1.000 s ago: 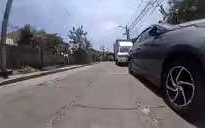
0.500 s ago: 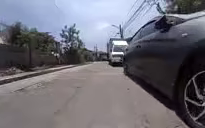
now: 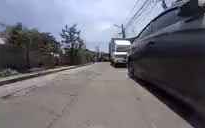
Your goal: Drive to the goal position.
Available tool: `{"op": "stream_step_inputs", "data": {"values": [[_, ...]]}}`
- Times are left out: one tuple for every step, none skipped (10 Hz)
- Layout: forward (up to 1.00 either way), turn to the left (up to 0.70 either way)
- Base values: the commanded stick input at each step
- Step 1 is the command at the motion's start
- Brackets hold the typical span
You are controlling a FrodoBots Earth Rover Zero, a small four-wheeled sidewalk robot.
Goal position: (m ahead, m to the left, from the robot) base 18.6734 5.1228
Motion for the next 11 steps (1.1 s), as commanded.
{"op": "stream_step_inputs", "data": {"values": [[0.85,-0.34],[0.85,-0.29],[0.85,-0.19],[0.85,-0.03],[0.85,-0.02],[0.85,0.00],[0.85,0.00],[0.85,0.00],[0.85,0.00],[0.85,0.00],[0.85,0.00]]}}
